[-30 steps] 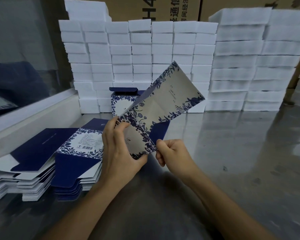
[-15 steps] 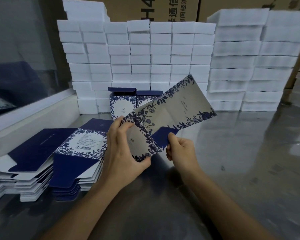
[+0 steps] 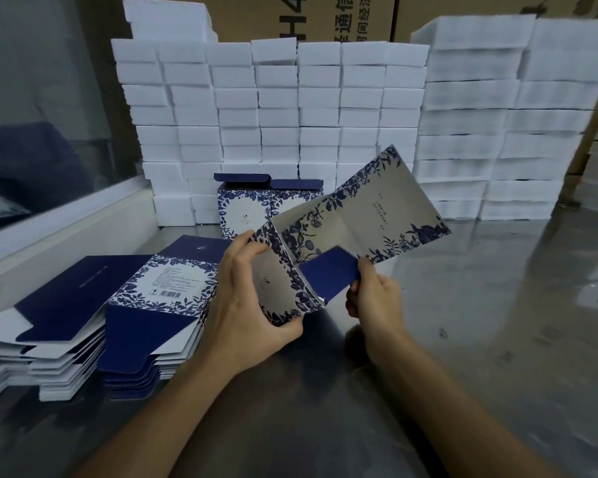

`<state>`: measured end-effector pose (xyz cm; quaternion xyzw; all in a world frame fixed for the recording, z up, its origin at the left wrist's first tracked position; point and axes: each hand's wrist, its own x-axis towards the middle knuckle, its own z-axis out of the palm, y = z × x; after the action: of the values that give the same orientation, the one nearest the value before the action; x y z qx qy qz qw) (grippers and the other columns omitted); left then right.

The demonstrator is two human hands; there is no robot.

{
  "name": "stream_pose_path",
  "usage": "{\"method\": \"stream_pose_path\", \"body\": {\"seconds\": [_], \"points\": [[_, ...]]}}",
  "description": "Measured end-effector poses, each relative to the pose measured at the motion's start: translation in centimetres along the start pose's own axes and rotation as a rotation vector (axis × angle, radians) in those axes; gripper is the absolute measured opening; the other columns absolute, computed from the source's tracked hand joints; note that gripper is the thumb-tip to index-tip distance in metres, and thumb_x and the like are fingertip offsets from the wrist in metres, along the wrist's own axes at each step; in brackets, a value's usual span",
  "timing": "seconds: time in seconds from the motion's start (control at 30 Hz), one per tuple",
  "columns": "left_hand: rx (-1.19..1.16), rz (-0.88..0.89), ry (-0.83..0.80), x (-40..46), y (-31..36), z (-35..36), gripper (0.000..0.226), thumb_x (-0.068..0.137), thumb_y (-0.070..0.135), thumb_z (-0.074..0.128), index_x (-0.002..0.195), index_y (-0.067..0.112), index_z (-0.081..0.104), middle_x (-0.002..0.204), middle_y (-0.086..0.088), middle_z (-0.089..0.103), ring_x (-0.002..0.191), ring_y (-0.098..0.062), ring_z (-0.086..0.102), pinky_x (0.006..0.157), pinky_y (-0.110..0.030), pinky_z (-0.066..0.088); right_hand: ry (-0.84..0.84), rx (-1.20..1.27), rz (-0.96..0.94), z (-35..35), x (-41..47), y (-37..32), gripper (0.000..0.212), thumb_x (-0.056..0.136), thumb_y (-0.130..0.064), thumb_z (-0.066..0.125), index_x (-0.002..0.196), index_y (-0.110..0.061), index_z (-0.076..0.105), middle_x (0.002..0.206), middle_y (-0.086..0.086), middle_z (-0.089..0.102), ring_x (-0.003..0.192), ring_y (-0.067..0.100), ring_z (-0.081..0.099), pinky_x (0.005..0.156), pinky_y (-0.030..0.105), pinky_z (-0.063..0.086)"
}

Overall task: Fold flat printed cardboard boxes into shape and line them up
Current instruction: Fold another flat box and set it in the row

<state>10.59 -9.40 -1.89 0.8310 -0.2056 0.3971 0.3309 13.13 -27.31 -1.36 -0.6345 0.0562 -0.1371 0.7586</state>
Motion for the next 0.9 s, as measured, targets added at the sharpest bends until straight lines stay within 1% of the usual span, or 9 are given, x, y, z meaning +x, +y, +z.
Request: {"method": "stream_pose_path", "body": {"seconds": [0.13,0.23,0.33,0.47,0.57,0.63,0.7,0.77,0.9], "points": [[0.003,0.0,-0.025,-0.1,0.0,-0.2,0.108,0.053,0.039,0.09,0.137,0.023,0.025,0.153,-0.002,0.024,0.142,-0.02,0.031,0.103,-0.042,0.044,0.025,-0.052,-0.022,-0.4,0.3,0.2,0.053,0.101,-0.018,0.043,0.049,-0.02,0.031,0.043,-0.005,0.031,0.042,0.013,0.025,0.041,0.021,0.023],[0.003,0.018,-0.013,-0.1,0.0,-0.2,0.108,0.055,0.043,0.089,0.139,0.02,0.026,0.15,-0.003,0.028,0.141,-0.019,0.032,0.109,-0.037,0.039,0.039,-0.071,-0.075,-0.4,0.5,0.4,0.055,0.103,-0.029,0.046,0.049,-0.019,0.044,0.047,-0.004,0.047,0.044,0.011,0.041,0.045,0.02,0.037],[-0.017,-0.031,-0.008,-0.2,0.1,0.0,0.112,0.054,0.049,0.088,0.142,0.021,0.025,0.147,0.001,0.03,0.137,-0.017,0.034,0.111,-0.034,0.036,-0.043,-0.089,-0.067,0.1,0.6,0.4,0.047,0.103,-0.046,0.043,0.077,-0.014,0.064,0.071,-0.008,0.072,0.063,0.003,0.065,0.066,0.026,0.05],[-0.13,-0.191,0.007,-0.6,0.5,0.5,0.108,0.056,0.054,0.083,0.144,0.03,0.025,0.136,0.017,0.032,0.133,-0.011,0.036,0.109,-0.035,0.038,-0.098,0.007,0.04,0.9,0.7,0.5,0.041,0.098,-0.058,0.044,0.109,-0.024,0.066,0.1,-0.008,0.076,0.089,0.007,0.071,0.075,0.033,0.054],[-0.209,-0.267,0.012,-0.3,0.6,0.8,0.09,0.063,0.044,0.08,0.141,0.027,0.037,0.131,0.01,0.041,0.128,-0.014,0.043,0.103,-0.046,0.045,-0.101,0.077,0.029,1.0,0.7,0.4,0.042,0.092,-0.064,0.045,0.105,-0.031,0.068,0.099,-0.009,0.075,0.086,0.006,0.072,0.062,0.026,0.054],[-0.29,-0.304,0.027,-0.1,0.7,0.8,0.067,0.067,0.043,0.076,0.127,0.039,0.046,0.122,0.012,0.049,0.118,-0.006,0.049,0.101,-0.038,0.046,-0.146,0.088,-0.009,0.9,0.7,0.1,0.041,0.085,-0.067,0.046,0.089,-0.038,0.075,0.089,-0.012,0.077,0.078,0.003,0.073,0.057,0.025,0.057],[-0.406,-0.363,0.021,0.1,1.1,0.6,0.048,0.069,0.047,0.072,0.112,0.046,0.05,0.115,0.015,0.056,0.109,0.001,0.054,0.093,-0.029,0.048,-0.182,0.082,-0.012,1.0,0.6,-0.1,0.049,0.074,-0.075,0.05,0.097,-0.039,0.074,0.099,-0.008,0.077,0.09,0.009,0.073,0.074,0.035,0.061],[-0.52,-0.403,0.003,0.2,1.2,0.5,0.041,0.07,0.051,0.067,0.106,0.036,0.057,0.11,0.006,0.062,0.106,-0.009,0.059,0.09,-0.031,0.049,-0.182,0.084,0.026,1.1,0.6,-0.1,0.075,0.065,-0.082,0.054,0.118,-0.03,0.065,0.118,0.0,0.071,0.109,0.02,0.069,0.098,0.048,0.053],[-0.746,-0.499,0.004,0.5,1.3,0.4,0.024,0.076,0.046,0.065,0.089,0.026,0.065,0.111,-0.013,0.061,0.106,-0.026,0.062,0.099,-0.056,0.046,-0.178,0.017,-0.044,0.9,0.8,-0.7,0.07,0.063,-0.084,0.05,0.112,-0.035,0.06,0.11,-0.012,0.07,0.102,0.006,0.067,0.096,0.043,0.051]]}}
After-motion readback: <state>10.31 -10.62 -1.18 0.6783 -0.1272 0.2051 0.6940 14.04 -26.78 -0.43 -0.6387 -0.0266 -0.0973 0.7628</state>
